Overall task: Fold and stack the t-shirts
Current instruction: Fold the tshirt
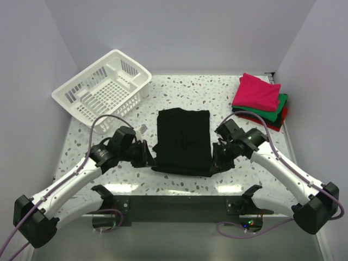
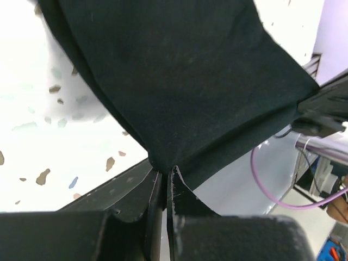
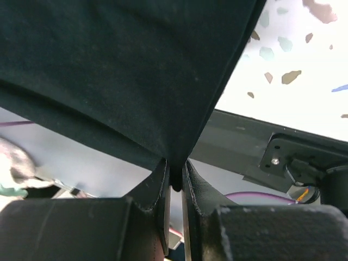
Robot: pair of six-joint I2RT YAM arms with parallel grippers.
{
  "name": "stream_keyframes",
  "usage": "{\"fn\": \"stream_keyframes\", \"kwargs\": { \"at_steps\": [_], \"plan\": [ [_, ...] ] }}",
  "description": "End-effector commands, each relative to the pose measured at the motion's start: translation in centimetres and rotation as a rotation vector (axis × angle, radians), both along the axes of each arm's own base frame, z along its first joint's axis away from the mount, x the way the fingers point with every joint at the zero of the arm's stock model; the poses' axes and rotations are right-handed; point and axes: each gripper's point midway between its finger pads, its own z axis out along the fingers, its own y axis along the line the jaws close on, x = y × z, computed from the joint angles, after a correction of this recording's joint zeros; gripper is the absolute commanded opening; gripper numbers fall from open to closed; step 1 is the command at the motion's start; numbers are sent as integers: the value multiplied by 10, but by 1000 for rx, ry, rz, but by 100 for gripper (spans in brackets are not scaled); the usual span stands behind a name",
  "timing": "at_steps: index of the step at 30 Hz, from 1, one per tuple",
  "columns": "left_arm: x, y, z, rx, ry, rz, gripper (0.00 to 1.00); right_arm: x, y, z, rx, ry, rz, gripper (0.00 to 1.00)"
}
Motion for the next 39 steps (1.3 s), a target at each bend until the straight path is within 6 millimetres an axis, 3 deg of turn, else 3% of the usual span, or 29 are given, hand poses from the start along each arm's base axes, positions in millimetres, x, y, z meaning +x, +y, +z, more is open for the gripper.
{"fn": "stream_keyframes", "kwargs": {
  "at_steps": [1,2,10,11,19,24,26,27,28,30,32,36,39],
  "plan": [
    [15,3,27,26,-45,61,0,6,-13,29,-64,-51,-66,0],
    [24,0,37,26,-72,67,0,17,-10,38,-54,-94,-94,0],
    [83,-24,50,47,-172,91,0,95,8,45,-54,-227,-193,0],
    [89,-26,52,45,-184,93,0,105,11,53,-42,-250,-202,0],
    [149,-27,63,40,-240,95,0,170,3,67,-48,-315,-242,0],
    [181,-26,63,-8,-244,95,0,203,3,54,-69,-288,-234,0],
    [195,-31,59,-18,-239,73,0,218,3,57,-62,-300,-237,0],
    [206,-34,55,-15,-229,69,0,227,3,48,-72,-283,-240,0],
    [212,-35,53,-12,-231,63,0,236,5,54,-61,-301,-241,0],
    [227,-36,60,-19,-248,62,0,251,6,42,-66,-277,-246,0],
    [241,-35,48,2,-230,67,0,268,8,45,-59,-293,-241,0],
    [275,-27,47,8,-238,90,0,296,5,31,-70,-272,-250,0],
    [292,-24,28,37,-207,86,0,316,2,20,-80,-257,-256,0]
  ]
}}
